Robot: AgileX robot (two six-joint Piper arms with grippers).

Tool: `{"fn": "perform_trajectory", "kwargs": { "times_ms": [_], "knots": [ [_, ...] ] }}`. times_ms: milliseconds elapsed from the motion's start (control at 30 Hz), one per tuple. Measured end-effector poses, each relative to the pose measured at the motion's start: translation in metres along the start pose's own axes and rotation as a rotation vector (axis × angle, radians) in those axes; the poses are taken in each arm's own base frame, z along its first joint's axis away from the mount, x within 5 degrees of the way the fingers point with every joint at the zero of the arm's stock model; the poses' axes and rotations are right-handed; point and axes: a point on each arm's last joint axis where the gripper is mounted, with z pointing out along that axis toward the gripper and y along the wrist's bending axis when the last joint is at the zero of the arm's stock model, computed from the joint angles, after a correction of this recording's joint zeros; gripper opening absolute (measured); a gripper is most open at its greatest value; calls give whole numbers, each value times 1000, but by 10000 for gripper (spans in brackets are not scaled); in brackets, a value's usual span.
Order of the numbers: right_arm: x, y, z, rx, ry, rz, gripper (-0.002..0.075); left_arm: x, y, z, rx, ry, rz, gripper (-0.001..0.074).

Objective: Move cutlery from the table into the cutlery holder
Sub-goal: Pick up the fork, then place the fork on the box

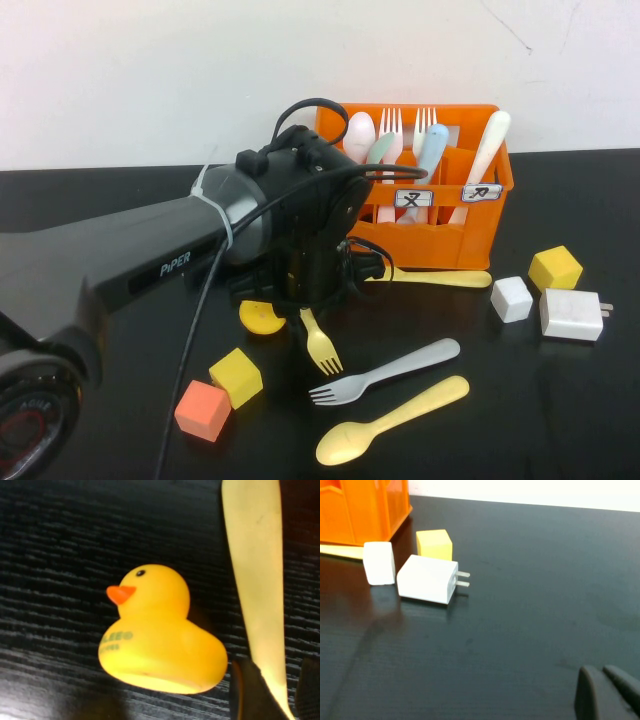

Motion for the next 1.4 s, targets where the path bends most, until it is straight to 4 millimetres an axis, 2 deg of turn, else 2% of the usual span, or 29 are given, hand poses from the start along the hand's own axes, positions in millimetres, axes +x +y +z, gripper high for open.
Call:
{"fn": "perform_trajectory", "kwargs": {
  "times_ms": [533,600,700,933,1033,1167,1400],
  "knots": [
    [0,0,0,0,0,0,-4,4,-2,15,-18,33,36,197],
    [0,0,0,0,0,0,-4,4,-2,15,-18,33,39,182],
    [0,0,0,0,0,0,-4,5,-3,15,-20,33,75,108],
    [0,0,0,0,0,0,-4,16,0,10,-1,17,180,101],
    [0,0,0,0,0,0,-4,31,10,1,20,15,214,101],
    [0,0,0,0,0,0,-4,49,35,-22,105,-29,229,101],
    [0,0,0,0,0,0,-4,69,71,-77,444,-317,301,101]
  ]
}}
